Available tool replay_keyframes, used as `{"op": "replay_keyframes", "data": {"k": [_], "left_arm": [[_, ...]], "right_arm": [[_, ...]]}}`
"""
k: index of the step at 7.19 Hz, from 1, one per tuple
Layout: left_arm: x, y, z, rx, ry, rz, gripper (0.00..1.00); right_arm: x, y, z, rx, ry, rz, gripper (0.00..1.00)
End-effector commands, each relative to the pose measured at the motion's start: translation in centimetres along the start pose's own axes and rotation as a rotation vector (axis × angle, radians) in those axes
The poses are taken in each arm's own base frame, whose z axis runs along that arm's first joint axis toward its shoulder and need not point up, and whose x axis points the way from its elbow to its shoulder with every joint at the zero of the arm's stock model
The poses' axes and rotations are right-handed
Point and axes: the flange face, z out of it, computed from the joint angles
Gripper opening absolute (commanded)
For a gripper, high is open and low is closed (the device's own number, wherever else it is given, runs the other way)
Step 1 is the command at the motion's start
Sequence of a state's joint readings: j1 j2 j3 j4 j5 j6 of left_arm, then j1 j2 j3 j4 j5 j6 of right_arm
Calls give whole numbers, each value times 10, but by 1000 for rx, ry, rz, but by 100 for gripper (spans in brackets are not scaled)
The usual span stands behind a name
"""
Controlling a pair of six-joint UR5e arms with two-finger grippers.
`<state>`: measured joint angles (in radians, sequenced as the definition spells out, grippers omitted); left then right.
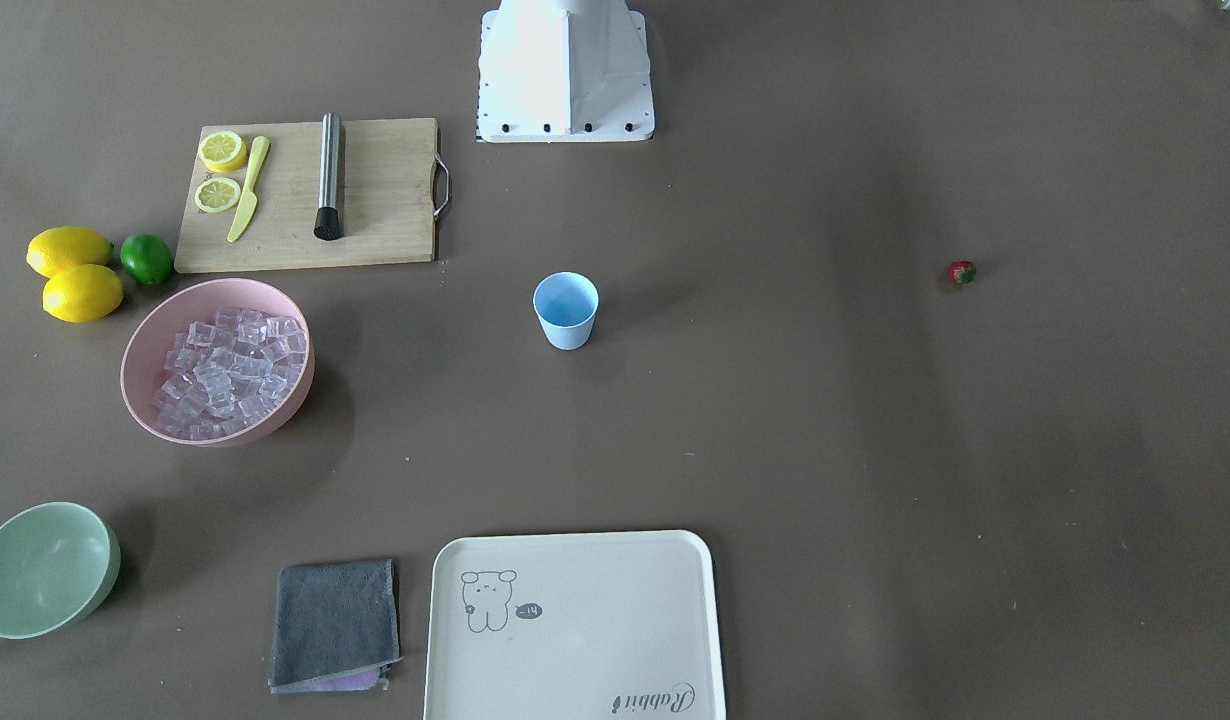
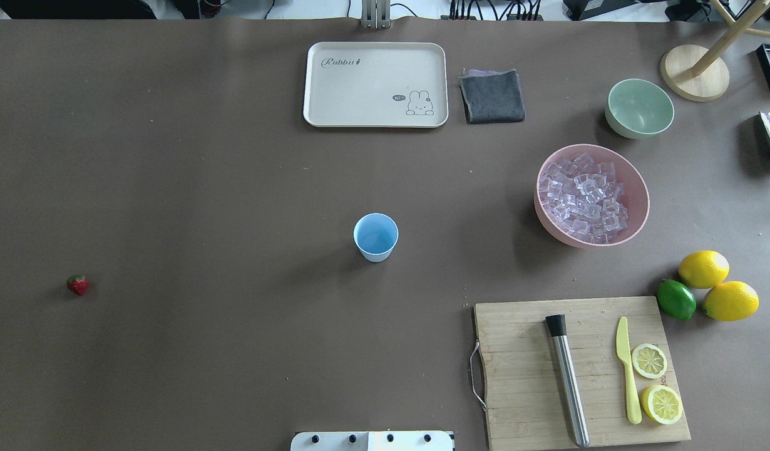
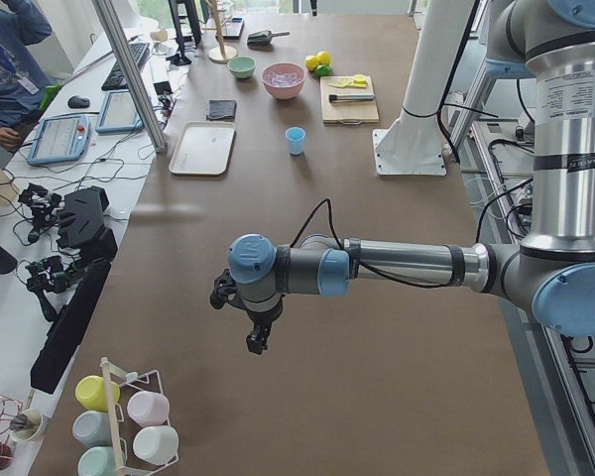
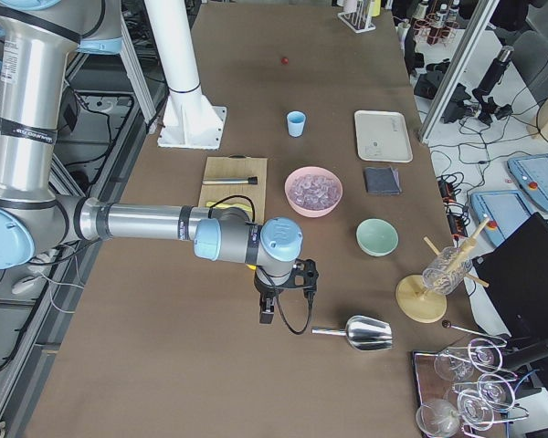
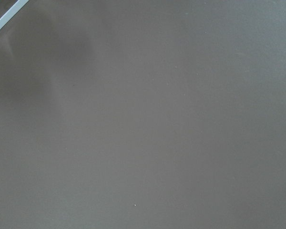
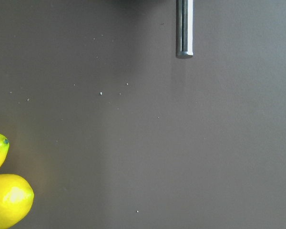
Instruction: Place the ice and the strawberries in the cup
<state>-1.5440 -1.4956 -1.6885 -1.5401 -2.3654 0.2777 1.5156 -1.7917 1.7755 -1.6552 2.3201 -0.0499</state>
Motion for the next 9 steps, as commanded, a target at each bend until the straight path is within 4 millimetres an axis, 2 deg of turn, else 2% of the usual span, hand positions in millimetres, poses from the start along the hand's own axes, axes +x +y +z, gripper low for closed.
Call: {"op": "replay_keyframes", "data": {"k": [1,3,6,8,9], "left_arm": [[5,10,-3,4,-1,3,98],[8,9,-4,10,4,11,98],[11,-4,-11,31,-9,29,98],[19,-9,-18,54,-6,51,98],[22,-24,-26,84,-15,79,98]], "right_arm": [[0,0,0,-1,1,1,100],[1,0,1,-3,1,3,100],[-5,-4,-6,12,0,-9,100],[-22,-18,-34,75,7,-46,100],[-29,-25,-43,93,6,-59,100]]}}
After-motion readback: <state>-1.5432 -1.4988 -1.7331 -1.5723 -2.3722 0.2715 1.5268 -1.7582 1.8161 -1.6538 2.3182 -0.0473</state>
